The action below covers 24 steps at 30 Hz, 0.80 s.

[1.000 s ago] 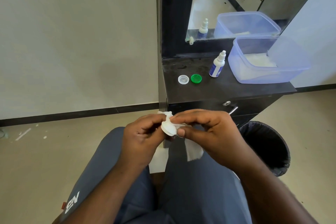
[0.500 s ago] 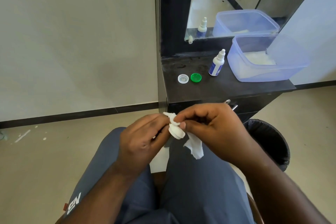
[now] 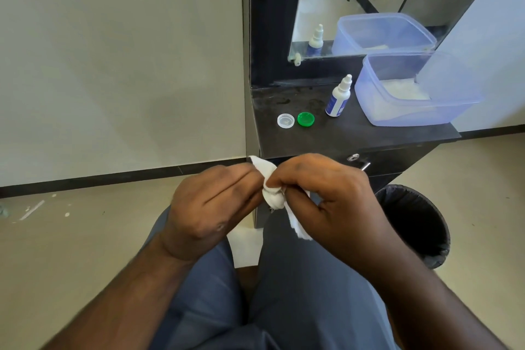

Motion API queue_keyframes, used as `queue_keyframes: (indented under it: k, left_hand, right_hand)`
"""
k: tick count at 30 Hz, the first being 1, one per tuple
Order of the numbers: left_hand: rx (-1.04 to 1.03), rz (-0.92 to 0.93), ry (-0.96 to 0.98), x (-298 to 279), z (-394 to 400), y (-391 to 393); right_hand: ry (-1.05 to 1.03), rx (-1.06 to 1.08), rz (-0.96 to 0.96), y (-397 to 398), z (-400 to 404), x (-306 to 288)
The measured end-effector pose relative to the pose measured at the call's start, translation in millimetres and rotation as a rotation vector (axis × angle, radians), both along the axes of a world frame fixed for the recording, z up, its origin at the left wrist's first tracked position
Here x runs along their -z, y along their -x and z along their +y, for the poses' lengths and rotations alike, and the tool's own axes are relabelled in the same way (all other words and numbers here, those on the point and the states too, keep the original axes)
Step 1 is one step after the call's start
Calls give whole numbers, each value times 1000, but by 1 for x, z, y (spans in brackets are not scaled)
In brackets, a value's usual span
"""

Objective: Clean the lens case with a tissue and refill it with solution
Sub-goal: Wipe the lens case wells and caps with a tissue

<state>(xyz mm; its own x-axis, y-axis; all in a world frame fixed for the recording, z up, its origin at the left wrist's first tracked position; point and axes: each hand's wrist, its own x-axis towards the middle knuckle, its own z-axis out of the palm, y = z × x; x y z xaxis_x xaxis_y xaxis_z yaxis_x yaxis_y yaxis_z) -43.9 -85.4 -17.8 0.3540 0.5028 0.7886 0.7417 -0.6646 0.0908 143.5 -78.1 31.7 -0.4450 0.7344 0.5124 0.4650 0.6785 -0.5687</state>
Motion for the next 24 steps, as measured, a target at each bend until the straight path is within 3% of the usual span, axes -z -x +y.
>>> queue_keyframes:
  k: [5,12,20,24]
  left_hand:
    - [-4,5,9,4,1,1]
    - [-29,-33,0,2,1,-2]
    - [-33,-71,25,4,-4,-3]
    - [-44,-203,62,6,-3,-5]
  right_hand:
    - [-80,-44,-57,3,-3,3]
    - [-47,-17,-9,3,-1,6]
    - [8,-36,-100,3,3,-5]
    - [58,25,-59,7,4,-7]
